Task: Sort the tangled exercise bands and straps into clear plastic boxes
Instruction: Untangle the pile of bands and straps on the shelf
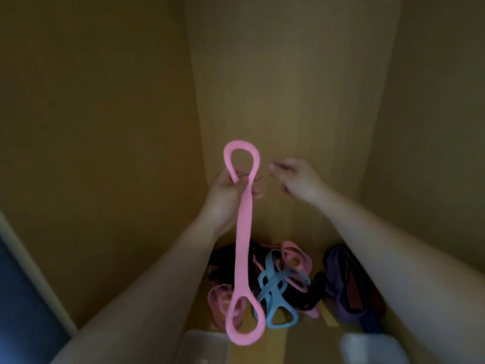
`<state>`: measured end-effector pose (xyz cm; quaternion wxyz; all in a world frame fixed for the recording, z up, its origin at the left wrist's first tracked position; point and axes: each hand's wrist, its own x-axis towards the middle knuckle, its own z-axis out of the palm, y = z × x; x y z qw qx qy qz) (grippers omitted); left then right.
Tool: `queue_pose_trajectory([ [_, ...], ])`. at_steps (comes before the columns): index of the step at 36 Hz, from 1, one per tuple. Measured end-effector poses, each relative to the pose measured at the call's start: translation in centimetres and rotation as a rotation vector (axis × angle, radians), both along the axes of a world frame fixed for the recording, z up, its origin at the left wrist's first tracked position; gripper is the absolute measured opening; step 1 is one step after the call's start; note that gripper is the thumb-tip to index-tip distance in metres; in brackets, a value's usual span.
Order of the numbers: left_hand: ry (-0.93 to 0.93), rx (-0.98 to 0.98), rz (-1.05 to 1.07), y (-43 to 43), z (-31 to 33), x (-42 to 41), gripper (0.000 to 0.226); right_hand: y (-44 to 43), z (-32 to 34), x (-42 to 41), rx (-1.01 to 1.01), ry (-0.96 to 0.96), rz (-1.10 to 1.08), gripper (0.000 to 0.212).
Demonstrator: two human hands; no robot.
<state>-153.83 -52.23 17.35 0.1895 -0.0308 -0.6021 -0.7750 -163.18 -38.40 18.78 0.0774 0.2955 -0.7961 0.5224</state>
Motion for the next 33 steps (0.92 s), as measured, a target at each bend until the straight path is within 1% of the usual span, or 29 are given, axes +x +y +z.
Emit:
queue_pose_trajectory([
  [2, -0.034, -0.021, 0.040, -0.6, -2.0, 0.2, 0.013, 0.7, -4.4, 0.3, 0.186, -0.086, 0.062, 0.015],
  [4, -0.065, -0.045, 0.067, -0.8, -3.6, 0.5, 0.016, 1.2, -8.7, 0.9, 0.402, -0.146, 0.201, 0.013],
  [5, -0.080, -0.051, 0.067, -0.9, -4.3, 0.6, 0.017, 1.4, -10.8, 1.1, 0.491, -0.145, 0.262, 0.011],
  [7, -0.103, -0.061, 0.061, -0.9, -5.4, 0.8, 0.012, 1.8, -14.5, 1.3, 0.647, -0.075, 0.309, 0.010],
  [10, -0.140, -0.078, 0.078, -0.9, -6.6, 1.1, 0.015, 2.2, -19.0, 1.6, 0.793, -0.017, 0.342, 0.021],
  [13, -0.143, -0.058, 0.093, -0.9, -7.2, 1.3, 0.016, 2.6, -21.8, 2.0, 0.827, -0.018, 0.356, 0.031],
  [15, -0.139, -0.047, 0.102, -1.1, -7.4, 1.3, 0.015, 2.7, -23.0, 2.2, 0.853, 0.002, 0.349, 0.033],
  [19, -0.132, -0.046, 0.127, -1.5, -7.3, 1.3, 0.017, 2.5, -24.1, 3.1, 0.939, 0.173, 0.420, 0.021],
  [22, -0.135, -0.064, 0.117, -1.5, -7.0, 1.3, 0.016, 2.9, -24.7, 3.3, 1.022, 0.303, 0.380, 0.031],
  [23, -0.138, -0.066, 0.110, -1.4, -7.0, 1.4, 0.016, 3.2, -24.9, 3.3, 1.061, 0.304, 0.365, 0.036],
  [25, -0.143, -0.070, 0.103, -1.3, -7.1, 1.4, 0.016, 3.4, -25.2, 3.2, 1.111, 0.255, 0.357, 0.039],
  [28, -0.149, -0.092, 0.095, -1.1, -7.2, 1.5, 0.015, 3.4, -24.7, 3.3, 1.091, 0.180, 0.358, 0.018],
  [31, -0.151, -0.115, 0.094, -1.1, -7.1, 1.4, 0.014, 3.4, -23.5, 2.6, 0.932, 0.031, 0.346, 0.007],
  [32, -0.151, -0.115, 0.096, -1.1, -7.1, 1.3, 0.015, 3.5, -22.6, 2.4, 0.855, -0.043, 0.337, 0.007],
  [33, -0.151, -0.111, 0.098, -1.1, -7.0, 1.2, 0.015, 3.6, -21.5, 2.1, 0.763, -0.124, 0.322, 0.013],
])
